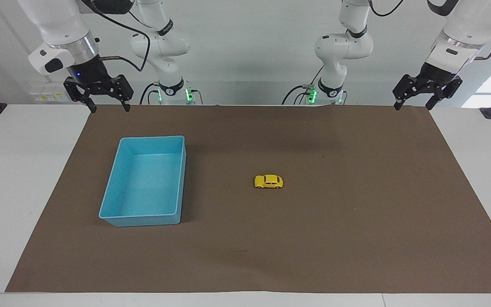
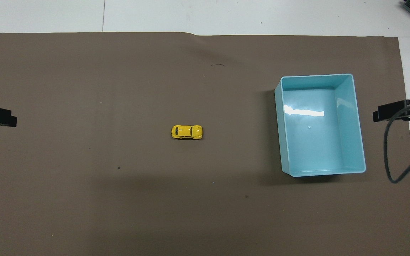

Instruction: Wind up and store yellow beetle car

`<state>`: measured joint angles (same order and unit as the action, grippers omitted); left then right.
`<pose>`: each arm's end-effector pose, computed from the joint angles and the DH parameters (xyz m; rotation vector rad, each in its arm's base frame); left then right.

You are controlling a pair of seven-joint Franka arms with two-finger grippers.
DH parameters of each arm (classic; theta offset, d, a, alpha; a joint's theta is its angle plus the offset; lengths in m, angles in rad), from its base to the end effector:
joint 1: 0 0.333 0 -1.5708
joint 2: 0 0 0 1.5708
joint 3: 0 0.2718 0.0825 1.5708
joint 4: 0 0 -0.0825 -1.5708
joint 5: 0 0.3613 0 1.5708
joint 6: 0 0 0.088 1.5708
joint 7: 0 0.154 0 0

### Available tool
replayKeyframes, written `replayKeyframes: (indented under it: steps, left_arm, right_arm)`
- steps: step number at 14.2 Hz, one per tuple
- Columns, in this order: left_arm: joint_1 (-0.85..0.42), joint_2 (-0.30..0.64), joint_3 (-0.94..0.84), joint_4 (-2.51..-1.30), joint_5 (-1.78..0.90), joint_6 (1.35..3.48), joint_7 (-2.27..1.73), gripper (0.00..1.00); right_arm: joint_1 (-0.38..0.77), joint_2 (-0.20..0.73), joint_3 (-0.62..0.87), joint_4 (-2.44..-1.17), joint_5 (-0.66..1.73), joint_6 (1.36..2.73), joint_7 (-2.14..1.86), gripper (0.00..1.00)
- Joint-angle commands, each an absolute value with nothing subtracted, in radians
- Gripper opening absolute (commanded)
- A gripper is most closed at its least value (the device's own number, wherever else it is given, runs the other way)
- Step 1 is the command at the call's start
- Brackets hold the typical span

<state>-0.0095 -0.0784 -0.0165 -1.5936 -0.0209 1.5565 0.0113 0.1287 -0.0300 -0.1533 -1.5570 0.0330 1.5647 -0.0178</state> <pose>0.5111 -0.0168 0.5627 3.1205 -0.0593 0.0642 0.5254 -0.0088 0.5547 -3.1042 0.0093 -0.0592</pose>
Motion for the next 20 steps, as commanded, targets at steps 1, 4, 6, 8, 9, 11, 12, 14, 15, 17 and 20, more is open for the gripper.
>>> replayKeyframes:
  steps: [1,4,6,8,9,11,12,14,15,17,20]
  left_arm:
    - [-0.008,-0.092,-0.02,-1.637,-0.026,1.563,-0.027,1.0]
    - [-0.002,-0.089,-0.02,-1.643,-0.028,1.568,-0.118,1.0]
    - [-0.006,-0.083,-0.02,-1.644,-0.028,1.568,-0.121,1.0]
    - [-0.012,-0.083,-0.02,-1.666,-0.028,1.572,-0.173,1.0]
    - [-0.015,-0.083,-0.02,-1.67,-0.028,1.574,-0.237,1.0]
    - [-0.015,-0.081,-0.021,-1.674,-0.032,1.578,-0.317,1.0]
    - [-0.015,-0.081,-0.021,-1.68,-0.034,1.578,-0.375,1.0]
    - [-0.015,-0.081,-0.021,-1.686,-0.037,1.582,-0.568,1.0]
    - [-0.015,-0.08,-0.021,-1.692,-0.054,1.589,-0.651,1.0]
    - [-0.02,-0.08,-0.028,-1.71,-0.071,1.627,-0.753,1.0]
    - [-0.046,-0.08,-0.028,-1.726,-0.071,1.641,-0.874,1.0]
  right_arm:
    - [0.123,-0.037,-0.149,-1.56,0.035,1.551,-0.035,1.0]
    - [0.123,-0.037,-0.149,-1.56,0.035,1.551,-0.035,1.0]
    - [0.123,-0.035,-0.15,-1.562,0.035,1.552,-0.034,1.0]
    - [0.123,-0.037,-0.15,-1.56,0.035,1.554,-0.034,1.0]
    - [0.123,-0.037,-0.15,-1.56,0.035,1.554,-0.034,1.0]
    - [0.123,-0.037,-0.152,-1.562,0.037,1.554,-0.034,1.0]
    - [0.123,-0.037,-0.153,-1.562,0.037,1.554,-0.032,1.0]
    - [0.123,-0.035,-0.155,-1.562,0.037,1.555,-0.032,1.0]
    - [0.123,-0.035,-0.155,-1.562,0.037,1.557,-0.032,1.0]
    - [0.121,-0.035,-0.155,-1.562,0.037,1.562,-0.031,1.0]
    - [0.121,-0.035,-0.155,-1.56,0.038,1.565,-0.028,1.0]
